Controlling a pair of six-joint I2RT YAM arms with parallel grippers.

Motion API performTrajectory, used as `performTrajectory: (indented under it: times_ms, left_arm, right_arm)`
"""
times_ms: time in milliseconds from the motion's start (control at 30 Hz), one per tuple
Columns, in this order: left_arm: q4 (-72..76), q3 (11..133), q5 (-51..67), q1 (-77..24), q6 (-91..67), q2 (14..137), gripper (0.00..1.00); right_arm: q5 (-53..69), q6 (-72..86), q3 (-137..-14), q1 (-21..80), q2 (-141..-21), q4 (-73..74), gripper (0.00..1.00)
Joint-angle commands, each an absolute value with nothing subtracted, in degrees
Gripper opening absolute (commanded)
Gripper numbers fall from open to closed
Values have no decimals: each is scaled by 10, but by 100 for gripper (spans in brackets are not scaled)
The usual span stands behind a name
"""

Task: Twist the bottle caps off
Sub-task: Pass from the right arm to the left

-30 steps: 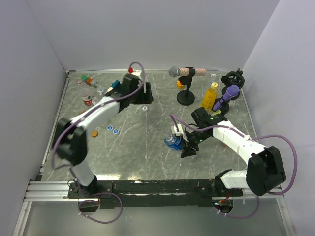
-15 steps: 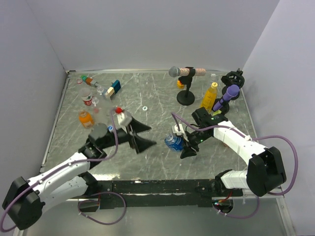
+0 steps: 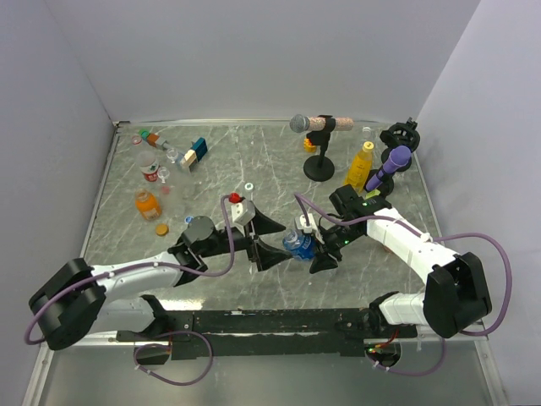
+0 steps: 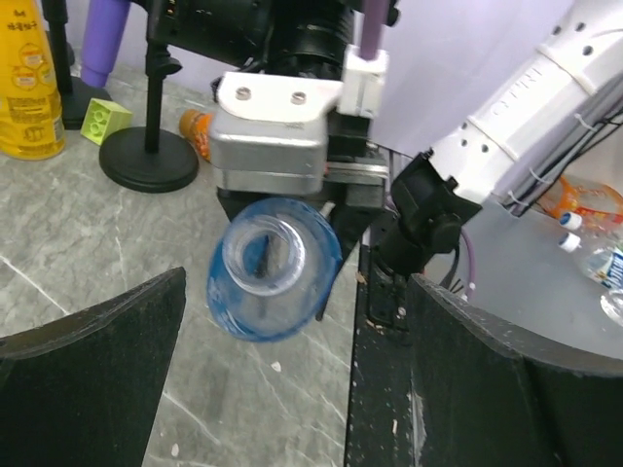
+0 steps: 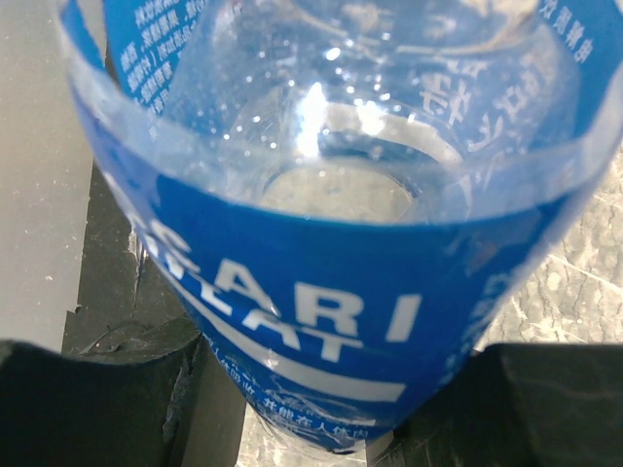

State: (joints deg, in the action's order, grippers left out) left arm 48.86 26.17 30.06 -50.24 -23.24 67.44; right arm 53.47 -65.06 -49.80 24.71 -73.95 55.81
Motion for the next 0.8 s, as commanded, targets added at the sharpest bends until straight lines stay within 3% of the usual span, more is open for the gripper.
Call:
performTrajectory:
  times_ms: [0,367,767]
  left_arm:
    - [555,299,277,-507,-230,694,95]
    - [535,321,271,-507,-239,729,76]
    - [523,334,293,-507,-248,747,62]
  right_arm:
    - [562,-671,-516,243,-730,564,30]
    - [562,-672,-518,243,-731,567,30]
    - [562,-671,-518,243,-731,567,29]
